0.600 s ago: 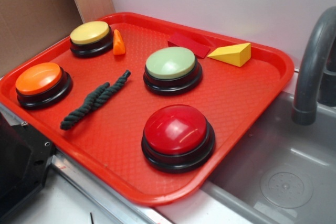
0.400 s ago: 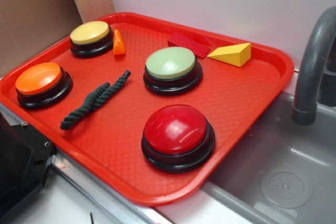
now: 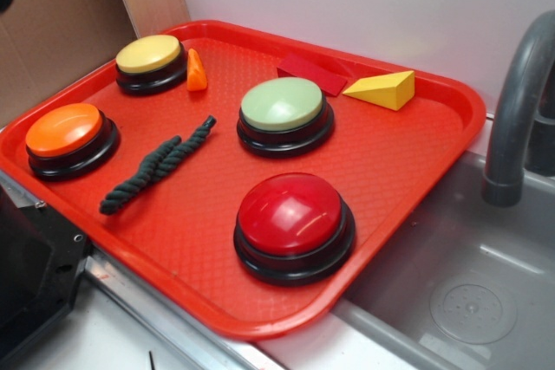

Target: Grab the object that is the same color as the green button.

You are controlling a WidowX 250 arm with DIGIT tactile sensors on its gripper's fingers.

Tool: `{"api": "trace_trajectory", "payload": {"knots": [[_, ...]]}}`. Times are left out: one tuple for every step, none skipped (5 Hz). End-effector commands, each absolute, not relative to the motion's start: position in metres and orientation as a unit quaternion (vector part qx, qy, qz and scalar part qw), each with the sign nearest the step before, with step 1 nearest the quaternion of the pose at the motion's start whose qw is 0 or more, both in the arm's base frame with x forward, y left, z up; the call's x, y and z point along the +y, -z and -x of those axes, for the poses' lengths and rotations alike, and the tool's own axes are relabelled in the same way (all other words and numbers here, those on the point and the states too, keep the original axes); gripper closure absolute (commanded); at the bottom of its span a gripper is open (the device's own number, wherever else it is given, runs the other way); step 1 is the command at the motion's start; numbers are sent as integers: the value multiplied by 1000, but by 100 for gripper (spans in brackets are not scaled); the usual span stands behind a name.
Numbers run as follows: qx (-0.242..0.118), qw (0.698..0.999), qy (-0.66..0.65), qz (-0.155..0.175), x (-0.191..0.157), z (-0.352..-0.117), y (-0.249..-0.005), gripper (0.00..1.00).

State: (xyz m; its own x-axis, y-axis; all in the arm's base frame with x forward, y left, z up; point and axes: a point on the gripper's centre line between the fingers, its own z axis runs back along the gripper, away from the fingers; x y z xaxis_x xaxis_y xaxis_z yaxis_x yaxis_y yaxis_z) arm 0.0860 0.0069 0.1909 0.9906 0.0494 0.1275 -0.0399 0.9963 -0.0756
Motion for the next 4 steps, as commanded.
{"api": "trace_trajectory", "payload": {"knots": [[-3,1000,1,-20,-17,-124,-118,0],[15,997,43,-57,-21,-146,-107,0],[16,996,57,-64,-29,-150,-106,0],[16,996,57,-64,-29,-150,-106,0]]}}
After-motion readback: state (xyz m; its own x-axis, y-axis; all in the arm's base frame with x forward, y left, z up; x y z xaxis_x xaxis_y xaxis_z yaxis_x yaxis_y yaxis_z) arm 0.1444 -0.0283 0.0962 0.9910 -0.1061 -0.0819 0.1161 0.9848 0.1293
